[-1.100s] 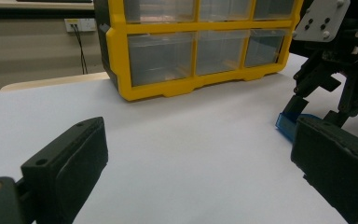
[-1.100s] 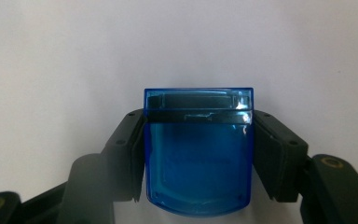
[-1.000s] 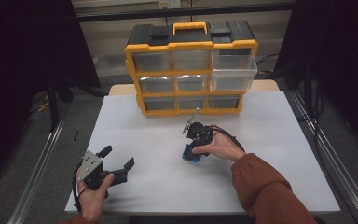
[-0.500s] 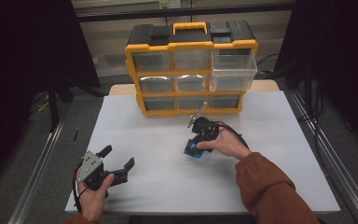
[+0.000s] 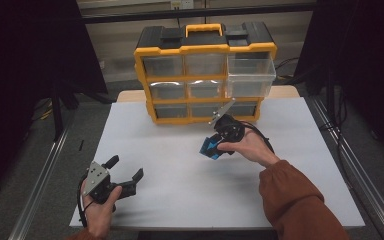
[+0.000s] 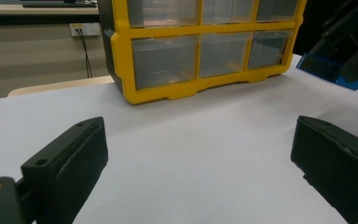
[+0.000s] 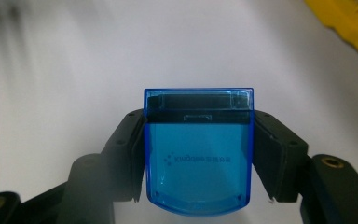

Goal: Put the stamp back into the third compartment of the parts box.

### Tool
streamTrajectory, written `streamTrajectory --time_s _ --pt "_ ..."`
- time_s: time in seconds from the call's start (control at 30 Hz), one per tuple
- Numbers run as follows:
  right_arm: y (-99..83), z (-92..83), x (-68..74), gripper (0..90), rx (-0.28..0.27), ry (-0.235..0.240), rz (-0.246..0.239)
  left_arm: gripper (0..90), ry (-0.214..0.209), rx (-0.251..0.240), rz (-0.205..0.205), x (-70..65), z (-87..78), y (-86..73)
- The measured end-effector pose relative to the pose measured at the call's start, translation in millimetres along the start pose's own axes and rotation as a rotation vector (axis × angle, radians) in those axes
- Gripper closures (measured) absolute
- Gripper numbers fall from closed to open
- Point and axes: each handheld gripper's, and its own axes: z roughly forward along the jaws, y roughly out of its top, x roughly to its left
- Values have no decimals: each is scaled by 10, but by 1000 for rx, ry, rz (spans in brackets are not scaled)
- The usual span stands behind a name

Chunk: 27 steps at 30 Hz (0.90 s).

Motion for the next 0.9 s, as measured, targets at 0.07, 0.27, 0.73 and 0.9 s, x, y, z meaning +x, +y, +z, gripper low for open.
streamTrajectory --time_s 0.07,0.27,0.73,0.9 --pt "9 -54 -7 413 -20 -1 -23 40 -1 1 3 0 -1 0" --pt "51 -200 20 414 -49 -14 -33 39 3 -1 2 -2 5 -1" --pt "227 -571 75 413 -129 -43 -66 40 0 -5 -10 2 1 -2" --pt "296 -715 102 413 -135 -52 -75 40 1 -3 -8 1 5 -2"
